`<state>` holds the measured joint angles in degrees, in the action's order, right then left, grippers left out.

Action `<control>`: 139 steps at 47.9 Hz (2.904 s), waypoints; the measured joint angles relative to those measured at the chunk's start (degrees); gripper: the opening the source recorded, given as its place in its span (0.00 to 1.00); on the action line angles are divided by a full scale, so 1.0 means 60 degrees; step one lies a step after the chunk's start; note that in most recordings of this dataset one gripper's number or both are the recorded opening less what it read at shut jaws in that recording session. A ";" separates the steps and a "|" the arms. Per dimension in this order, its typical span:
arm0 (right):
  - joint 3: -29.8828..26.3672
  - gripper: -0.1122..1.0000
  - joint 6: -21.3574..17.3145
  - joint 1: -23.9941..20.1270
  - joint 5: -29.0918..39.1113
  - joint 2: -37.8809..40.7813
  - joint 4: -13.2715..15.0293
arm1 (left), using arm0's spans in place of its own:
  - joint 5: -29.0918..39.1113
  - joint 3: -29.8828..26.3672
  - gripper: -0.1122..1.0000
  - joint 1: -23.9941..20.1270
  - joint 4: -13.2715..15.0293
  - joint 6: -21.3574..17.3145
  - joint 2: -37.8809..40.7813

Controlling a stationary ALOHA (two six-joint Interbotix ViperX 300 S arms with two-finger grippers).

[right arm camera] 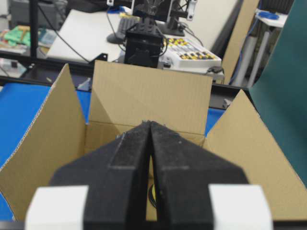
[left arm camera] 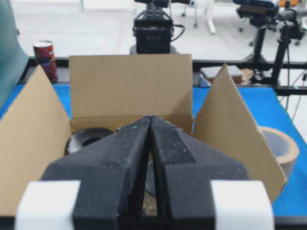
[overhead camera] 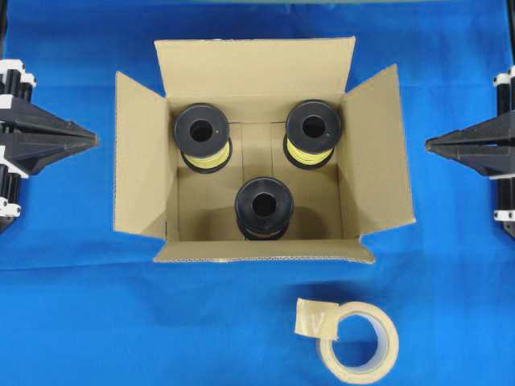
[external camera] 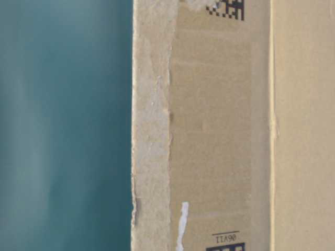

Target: Close the cardboard box.

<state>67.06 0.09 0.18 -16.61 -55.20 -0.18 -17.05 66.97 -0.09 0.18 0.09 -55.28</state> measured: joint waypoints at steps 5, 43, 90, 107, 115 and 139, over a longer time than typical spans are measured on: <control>-0.0029 0.10 -0.0073 -0.0015 0.0132 0.0000 0.0000 | 0.0454 0.0044 0.10 0.0000 0.0176 -0.0103 -0.0073; 0.0278 0.10 -0.0308 -0.0015 0.5054 -0.0396 -0.0146 | 0.4937 0.0776 0.10 -0.0073 0.0234 0.0029 -0.1099; -0.0176 0.10 -0.0308 0.0308 0.1172 0.3032 -0.0337 | 0.0352 0.0117 0.10 -0.0088 0.0249 -0.0352 0.3589; -0.0820 0.10 -0.0308 0.0308 -0.0542 0.4702 -0.0352 | -0.0659 -0.1099 0.10 -0.0146 0.0264 -0.0454 0.5537; -0.1318 0.10 -0.0308 0.0293 -0.0703 0.5845 -0.0381 | -0.0703 -0.1714 0.10 -0.0205 0.0249 -0.0454 0.6475; -0.1831 0.10 -0.0308 0.0308 -0.1128 0.7764 -0.0952 | -0.1436 -0.2095 0.10 -0.0220 0.0278 -0.0425 0.8188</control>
<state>56.07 -1.76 2.02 -23.38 -8.61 -5.89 -25.66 54.40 -1.41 1.85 -2.46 -6.15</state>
